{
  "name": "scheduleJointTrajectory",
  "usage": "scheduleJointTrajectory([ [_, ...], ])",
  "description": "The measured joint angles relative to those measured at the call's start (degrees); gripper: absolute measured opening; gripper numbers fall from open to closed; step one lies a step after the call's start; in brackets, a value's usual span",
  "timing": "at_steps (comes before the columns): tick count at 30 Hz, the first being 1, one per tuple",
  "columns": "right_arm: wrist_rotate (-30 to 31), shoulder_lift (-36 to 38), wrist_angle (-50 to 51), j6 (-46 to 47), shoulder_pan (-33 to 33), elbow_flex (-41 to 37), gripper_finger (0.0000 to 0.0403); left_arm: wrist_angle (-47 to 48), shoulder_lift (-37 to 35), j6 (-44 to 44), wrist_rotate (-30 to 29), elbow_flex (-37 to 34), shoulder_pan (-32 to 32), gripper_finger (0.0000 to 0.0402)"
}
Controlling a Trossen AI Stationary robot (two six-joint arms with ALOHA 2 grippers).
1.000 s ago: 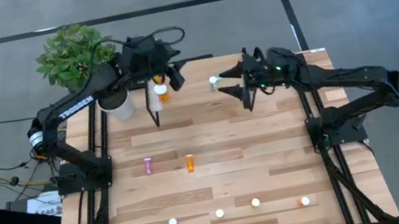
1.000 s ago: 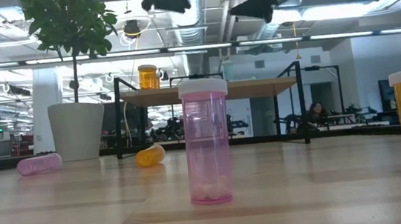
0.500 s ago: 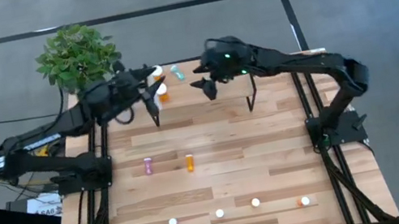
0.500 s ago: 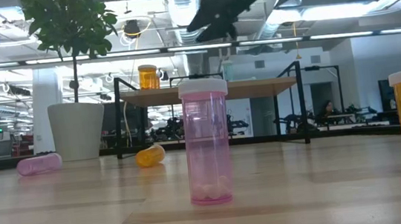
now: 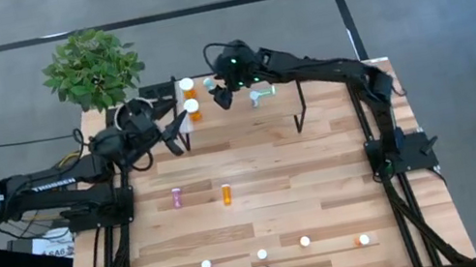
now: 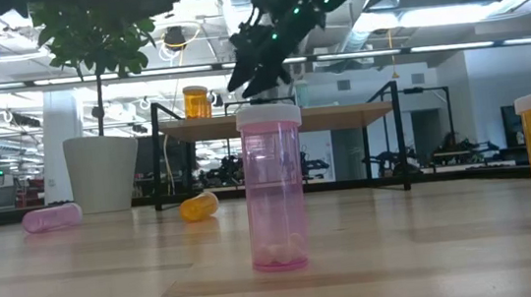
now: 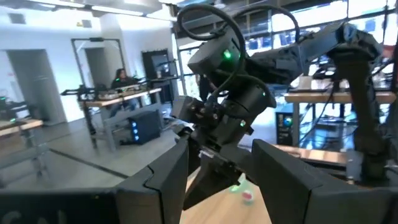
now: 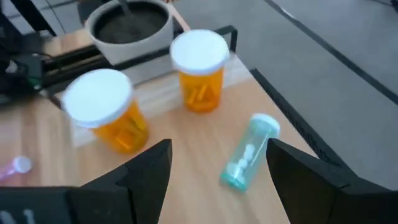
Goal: Pick and place medicine bottles onto shelf by color
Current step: Adjust the green pill bottles on the shelf
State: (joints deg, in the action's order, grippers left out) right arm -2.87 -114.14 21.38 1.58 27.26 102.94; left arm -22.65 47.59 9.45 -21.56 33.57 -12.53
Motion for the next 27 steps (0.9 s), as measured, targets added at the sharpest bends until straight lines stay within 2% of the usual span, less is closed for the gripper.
scheduleJointTrajectory([
  [8, 0.67, -6.26, 3.50, -0.49, 1.01, 6.37, 0.0286, 0.95, -0.02, 1.74, -1.51, -0.95, -0.09, 0.0167],
  [14, 1.99, -9.22, 5.28, -2.27, 1.03, 7.82, 0.0286, 0.96, -0.02, 2.32, -1.64, -0.97, -0.44, 0.0167],
  [22, 3.06, -9.90, 7.79, -2.57, 1.45, 7.82, 0.0284, 1.35, 0.00, 2.34, -1.69, -0.95, -0.61, 0.0167],
  [27, 3.13, -9.67, 8.37, -3.29, 1.41, 7.84, 0.0259, 1.37, 0.02, 2.34, -1.71, -0.97, -0.61, 0.0167],
])
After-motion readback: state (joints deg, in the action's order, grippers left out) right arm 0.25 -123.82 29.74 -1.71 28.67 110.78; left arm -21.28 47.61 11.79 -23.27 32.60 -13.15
